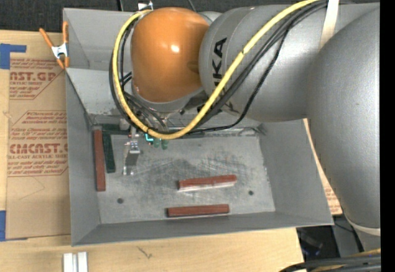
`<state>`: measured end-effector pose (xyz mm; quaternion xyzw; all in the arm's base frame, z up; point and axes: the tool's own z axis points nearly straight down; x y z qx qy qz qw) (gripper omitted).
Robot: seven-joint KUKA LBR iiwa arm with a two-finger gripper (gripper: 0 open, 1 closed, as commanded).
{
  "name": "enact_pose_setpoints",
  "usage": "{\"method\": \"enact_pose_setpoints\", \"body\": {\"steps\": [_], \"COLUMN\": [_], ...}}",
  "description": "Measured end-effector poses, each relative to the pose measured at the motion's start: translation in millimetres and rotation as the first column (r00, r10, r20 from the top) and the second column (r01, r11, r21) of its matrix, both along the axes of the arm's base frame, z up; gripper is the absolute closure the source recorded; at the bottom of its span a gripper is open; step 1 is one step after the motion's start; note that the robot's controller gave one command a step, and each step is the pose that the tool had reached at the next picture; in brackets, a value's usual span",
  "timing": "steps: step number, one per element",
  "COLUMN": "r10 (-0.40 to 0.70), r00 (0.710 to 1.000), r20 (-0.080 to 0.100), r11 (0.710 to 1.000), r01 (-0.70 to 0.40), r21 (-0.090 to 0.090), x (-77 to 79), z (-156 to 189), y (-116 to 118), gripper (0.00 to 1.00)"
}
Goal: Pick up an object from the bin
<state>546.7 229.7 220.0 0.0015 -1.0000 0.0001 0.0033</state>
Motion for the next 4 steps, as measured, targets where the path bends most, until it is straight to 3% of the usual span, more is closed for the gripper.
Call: {"method": "enact_pose_setpoints", "body": {"steps": [1, 2, 3, 4], "r10": [-0.002, -0.054, -0.092, -0.139], "r00": [1.000, 0.998, 0.996, 0.990], "r20": [0.008, 0.012, 0.005, 0.006], "r11": [1.000, 0.999, 0.996, 0.990], "r01": [0.002, 0.054, 0.092, 0.139], "r21": [0.002, 0.003, 0.003, -0.002], "x": [2.0, -17.5, 0.6, -6.3], "z": [4.7, -52.8, -83.9, -68.8], "y": [-1.2, -11.7, -62.7, -94.1], "gripper": [0.00, 0.00, 0.00, 0.00]}}
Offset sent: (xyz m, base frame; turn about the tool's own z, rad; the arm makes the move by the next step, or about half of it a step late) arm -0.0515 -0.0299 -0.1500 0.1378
